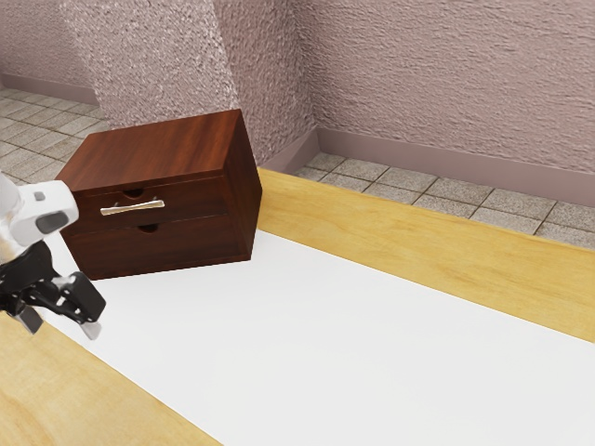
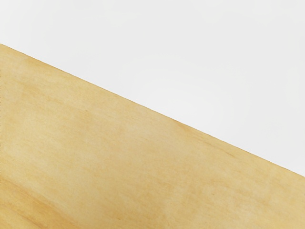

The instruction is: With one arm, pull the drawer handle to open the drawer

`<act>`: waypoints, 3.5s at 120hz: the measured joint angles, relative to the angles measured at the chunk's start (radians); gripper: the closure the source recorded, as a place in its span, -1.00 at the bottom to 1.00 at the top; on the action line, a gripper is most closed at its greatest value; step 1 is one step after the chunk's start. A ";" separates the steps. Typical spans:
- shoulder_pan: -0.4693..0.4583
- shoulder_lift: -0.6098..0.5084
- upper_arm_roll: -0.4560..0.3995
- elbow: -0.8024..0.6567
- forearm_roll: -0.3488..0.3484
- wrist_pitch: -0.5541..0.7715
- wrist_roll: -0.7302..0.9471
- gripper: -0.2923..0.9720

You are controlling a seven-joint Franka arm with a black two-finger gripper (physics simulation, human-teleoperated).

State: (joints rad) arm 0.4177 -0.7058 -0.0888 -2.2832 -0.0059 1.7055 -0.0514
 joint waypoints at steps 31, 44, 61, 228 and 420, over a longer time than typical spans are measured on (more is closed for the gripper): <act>-0.007 -0.005 -0.009 -0.003 0.017 0.007 0.017 -0.54; -0.021 -0.010 -0.008 -0.007 -0.001 -0.009 0.032 -0.54; -0.005 -0.006 -0.005 -0.018 -0.006 0.049 0.178 -0.54; 0.111 0.541 0.050 0.277 0.000 0.638 1.336 -0.54; 0.150 0.711 0.036 0.353 -0.002 0.694 1.519 -0.54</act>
State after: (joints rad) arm 0.5676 0.0053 -0.0526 -1.9303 -0.0077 2.3990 1.4678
